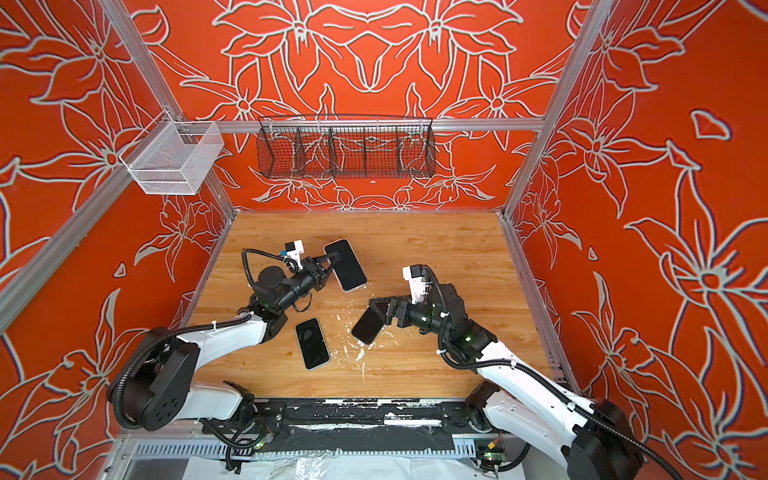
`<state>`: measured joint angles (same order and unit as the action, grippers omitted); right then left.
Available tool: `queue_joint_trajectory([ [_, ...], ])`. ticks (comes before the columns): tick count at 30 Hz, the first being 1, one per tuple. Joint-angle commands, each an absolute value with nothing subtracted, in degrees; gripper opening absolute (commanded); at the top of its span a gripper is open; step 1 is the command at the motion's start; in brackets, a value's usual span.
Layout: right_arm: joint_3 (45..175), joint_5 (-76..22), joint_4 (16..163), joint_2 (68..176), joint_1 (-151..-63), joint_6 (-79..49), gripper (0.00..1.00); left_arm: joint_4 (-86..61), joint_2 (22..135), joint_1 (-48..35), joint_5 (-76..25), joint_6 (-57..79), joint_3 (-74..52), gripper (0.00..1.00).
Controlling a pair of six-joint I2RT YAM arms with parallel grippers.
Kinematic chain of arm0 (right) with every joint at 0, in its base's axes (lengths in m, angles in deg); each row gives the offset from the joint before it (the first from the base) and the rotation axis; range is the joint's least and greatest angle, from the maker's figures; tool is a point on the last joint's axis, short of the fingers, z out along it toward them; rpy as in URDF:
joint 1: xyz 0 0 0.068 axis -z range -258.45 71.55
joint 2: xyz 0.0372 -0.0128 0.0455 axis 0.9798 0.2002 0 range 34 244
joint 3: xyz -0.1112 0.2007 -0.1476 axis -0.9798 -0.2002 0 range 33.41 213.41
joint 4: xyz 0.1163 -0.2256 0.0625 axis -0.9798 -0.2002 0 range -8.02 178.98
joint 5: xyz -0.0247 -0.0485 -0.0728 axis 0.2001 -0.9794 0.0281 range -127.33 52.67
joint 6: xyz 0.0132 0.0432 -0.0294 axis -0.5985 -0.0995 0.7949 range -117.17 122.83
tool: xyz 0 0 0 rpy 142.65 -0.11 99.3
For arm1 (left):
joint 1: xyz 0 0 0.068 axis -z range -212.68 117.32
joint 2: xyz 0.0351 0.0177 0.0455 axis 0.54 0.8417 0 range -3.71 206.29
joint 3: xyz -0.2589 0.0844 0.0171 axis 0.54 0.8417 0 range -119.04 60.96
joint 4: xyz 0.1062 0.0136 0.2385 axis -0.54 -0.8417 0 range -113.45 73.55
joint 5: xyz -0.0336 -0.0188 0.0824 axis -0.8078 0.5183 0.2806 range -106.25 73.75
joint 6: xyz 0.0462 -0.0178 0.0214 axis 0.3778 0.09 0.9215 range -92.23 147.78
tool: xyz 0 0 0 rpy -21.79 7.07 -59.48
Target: Take the phone out of the phone case
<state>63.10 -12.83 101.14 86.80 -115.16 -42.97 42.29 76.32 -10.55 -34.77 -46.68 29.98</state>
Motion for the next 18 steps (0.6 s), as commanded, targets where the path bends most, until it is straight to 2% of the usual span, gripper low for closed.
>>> queue_joint_trajectory([
  [1,62.43,-13.07,108.46,88.52,-115.36,-48.12,0.94,54.69,76.95,-9.34,-32.25,-50.95,29.99,0.0],
  [9,63.37,-10.41,118.64,98.68,-115.54,-50.8,0.93,55.53,75.37,-7.05,-29.98,-50.73,33.27,0.0],
  [18,66.28,-7.37,121.72,105.28,-115.52,-50.74,0.92,51.04,69.39,-5.79,-28.29,-48.3,35.23,0.0],
])
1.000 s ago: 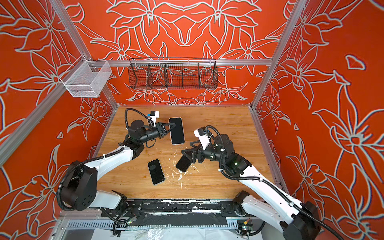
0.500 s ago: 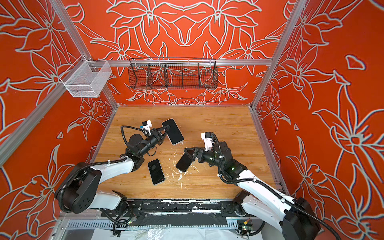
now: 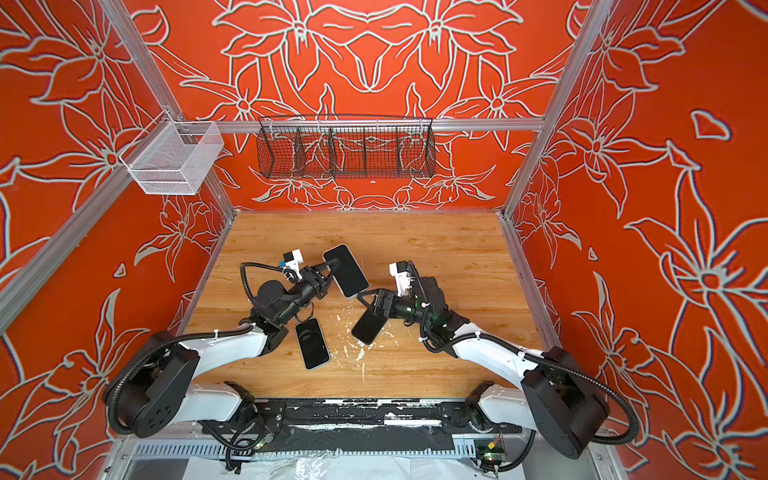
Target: Take the phone out of the phone case
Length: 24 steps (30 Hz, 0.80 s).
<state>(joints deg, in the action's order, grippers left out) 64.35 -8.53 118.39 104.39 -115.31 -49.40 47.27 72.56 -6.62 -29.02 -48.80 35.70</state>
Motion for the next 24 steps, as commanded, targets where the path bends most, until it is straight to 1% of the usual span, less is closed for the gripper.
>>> queue_joint_trajectory([
  [1,66.28,-7.28,122.29,105.77,-115.54,-50.86,0.92,50.39,68.83,-5.71,-28.19,-48.09,35.14,0.0],
  [6,67.13,-6.65,124.45,108.53,-115.54,-51.52,0.92,48.5,67.31,-5.0,-28.28,-47.49,34.68,0.0],
  [13,68.36,-5.89,129.45,112.98,-115.45,-53.28,0.9,50.15,68.0,-4.04,-28.79,-48.83,34.42,0.0],
  [19,68.75,-4.39,134.7,114.88,-114.76,-54.31,0.84,52.36,68.55,-4.03,-29.25,-49.68,35.12,0.0],
  [24,69.01,-0.51,142.29,117.0,-113.71,-57.48,0.79,52.56,68.7,-4.03,-29.41,-48.95,35.38,0.0],
])
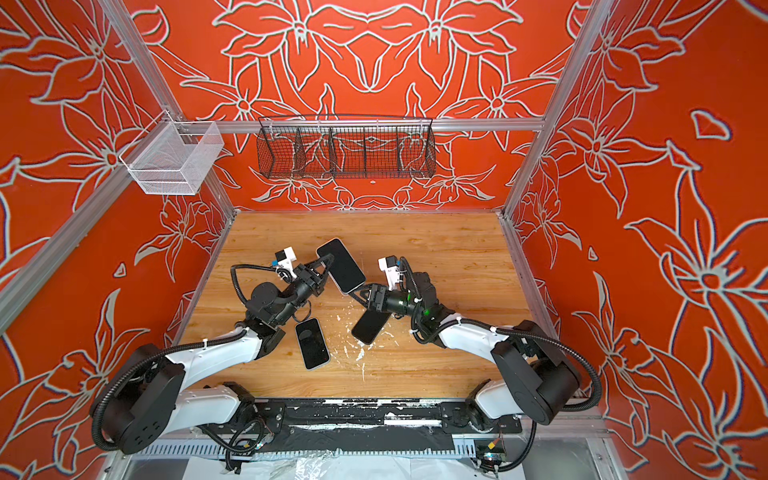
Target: Take the phone out of the phone case
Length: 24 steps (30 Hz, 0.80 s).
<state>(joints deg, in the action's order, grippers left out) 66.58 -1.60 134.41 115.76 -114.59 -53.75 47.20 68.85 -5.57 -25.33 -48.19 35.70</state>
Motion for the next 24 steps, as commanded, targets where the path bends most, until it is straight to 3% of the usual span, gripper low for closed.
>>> queue_joint_trajectory([
  [1,69.01,0.24,143.96,117.38,-113.47,-58.23,0.77,52.63,68.76,-4.03,-29.54,-48.95,35.38,0.0],
  [14,68.82,2.07,151.38,116.07,-111.43,-62.82,0.55,53.31,69.89,-4.03,-29.39,-49.13,36.0,0.0],
  [24,69.18,1.98,155.01,115.52,-110.97,-65.8,0.46,55.83,74.1,-4.03,-30.1,-50.13,34.77,0.0],
])
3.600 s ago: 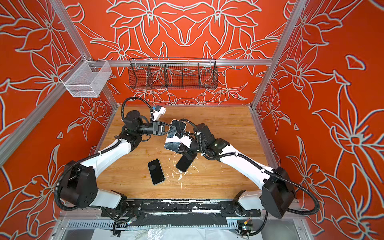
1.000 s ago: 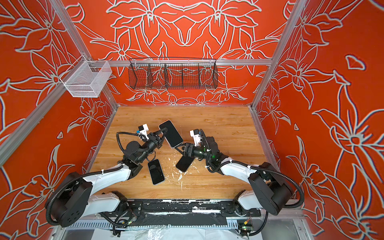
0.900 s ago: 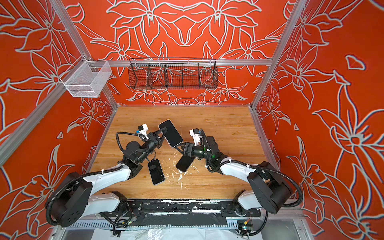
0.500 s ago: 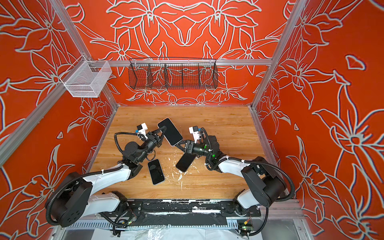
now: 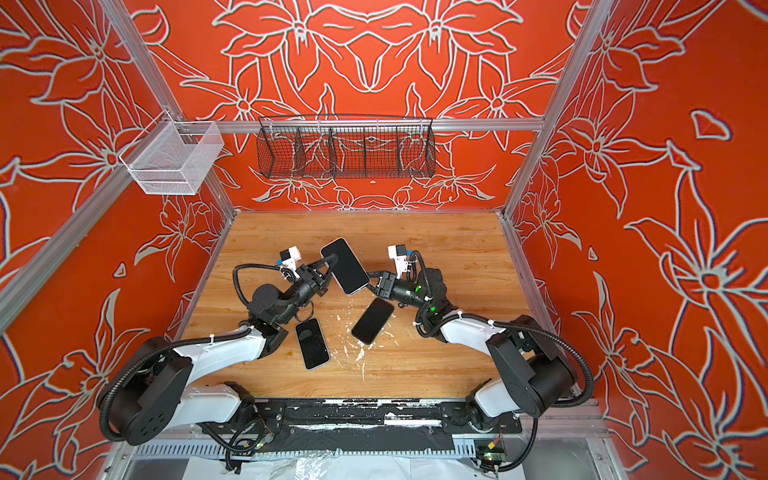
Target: Take the phone out of the phone case
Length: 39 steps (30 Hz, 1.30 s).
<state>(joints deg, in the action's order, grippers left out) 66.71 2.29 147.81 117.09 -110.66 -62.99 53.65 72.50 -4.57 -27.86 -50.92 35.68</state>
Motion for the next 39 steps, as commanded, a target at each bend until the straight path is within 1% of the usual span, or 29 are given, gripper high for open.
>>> queue_joint_trajectory([
  [1,69.18,1.96,155.31,115.61,-110.97,-65.97,0.46,56.11,74.52,-4.03,-30.12,-50.18,34.77,0.0],
  [4,69.36,1.99,156.03,116.03,-111.0,-66.41,0.44,56.65,75.89,-4.03,-30.38,-50.44,34.53,0.0],
  [9,69.39,2.23,158.47,117.14,-111.06,-67.87,0.37,57.29,77.31,-4.03,-30.49,-50.97,34.42,0.0],
  [14,68.5,1.27,159.08,117.08,-111.32,-69.18,0.28,57.05,78.06,-4.03,-30.19,-50.46,34.34,0.0],
  [19,67.53,-0.37,158.85,116.3,-112.27,-70.44,0.2,54.4,77.75,-4.03,-30.64,-48.69,33.16,0.0],
  [22,66.96,-2.33,158.16,115.87,-113.11,-71.69,0.17,51.13,76.83,-4.03,-31.17,-47.06,32.2,0.01],
  [28,66.2,-5.31,159.88,116.19,-114.52,-75.2,0.09,48.06,74.95,-4.03,-31.58,-45.57,31.94,0.1],
  [34,65.28,-8.3,160.73,115.01,-115.34,-78.06,0.07,46.22,74.32,-4.03,-31.63,-44.39,32.13,0.22],
  [37,64.76,-9.75,159.63,113.84,-115.63,-78.55,0.05,46.21,74.46,-4.03,-31.63,-44.38,32.13,0.26],
  [39,64.47,-10.16,159.38,113.52,-115.72,-78.4,0.05,46.2,74.43,-4.03,-31.63,-44.38,32.06,0.27],
])
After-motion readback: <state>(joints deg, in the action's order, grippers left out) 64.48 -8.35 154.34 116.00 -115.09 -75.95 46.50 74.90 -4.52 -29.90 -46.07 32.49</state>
